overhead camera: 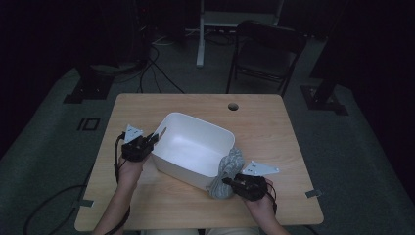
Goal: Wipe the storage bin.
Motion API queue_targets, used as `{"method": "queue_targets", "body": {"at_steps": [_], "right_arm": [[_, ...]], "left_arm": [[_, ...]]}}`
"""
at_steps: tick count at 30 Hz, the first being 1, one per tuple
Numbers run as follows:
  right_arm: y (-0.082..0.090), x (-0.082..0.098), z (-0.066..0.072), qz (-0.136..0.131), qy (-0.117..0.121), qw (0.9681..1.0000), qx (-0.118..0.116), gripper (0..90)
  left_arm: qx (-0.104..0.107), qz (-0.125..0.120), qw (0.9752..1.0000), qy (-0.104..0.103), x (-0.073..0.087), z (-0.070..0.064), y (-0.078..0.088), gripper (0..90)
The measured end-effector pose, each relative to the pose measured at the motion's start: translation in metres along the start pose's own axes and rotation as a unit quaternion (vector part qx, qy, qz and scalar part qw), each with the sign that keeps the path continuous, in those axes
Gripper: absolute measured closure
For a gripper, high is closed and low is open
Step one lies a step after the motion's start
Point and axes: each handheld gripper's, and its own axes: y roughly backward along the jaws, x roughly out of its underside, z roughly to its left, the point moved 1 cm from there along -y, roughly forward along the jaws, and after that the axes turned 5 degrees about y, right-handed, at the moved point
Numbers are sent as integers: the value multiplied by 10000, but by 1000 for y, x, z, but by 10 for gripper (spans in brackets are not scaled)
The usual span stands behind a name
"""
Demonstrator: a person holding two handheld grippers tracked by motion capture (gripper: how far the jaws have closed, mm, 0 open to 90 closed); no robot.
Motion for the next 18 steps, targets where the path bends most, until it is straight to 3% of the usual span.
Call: {"method": "queue_targets", "body": {"at_steps": [3, 10, 11, 14, 18], "right_arm": [[-3, 2, -2, 53, -54, 10000, -12, 749], [-18, 16, -13, 449, -217, 9988, -10, 749], [-28, 24, -18, 695, -334, 9970, -21, 749], [-37, 31, -23, 894, -455, 9949, -76, 748], [-34, 30, -25, 914, -502, 9945, -135, 748]], "left_arm": [[9, 4, 10000, 14, 0, 0, 0, 830], [7, 10, 10000, -36, 0, 0, 0, 830], [-9, 14, 10000, -58, 0, 0, 0, 830], [-28, 16, 10000, -79, -1, -1, 0, 829], [-93, -19, 10000, -31, 0, -1, 0, 829]]}}
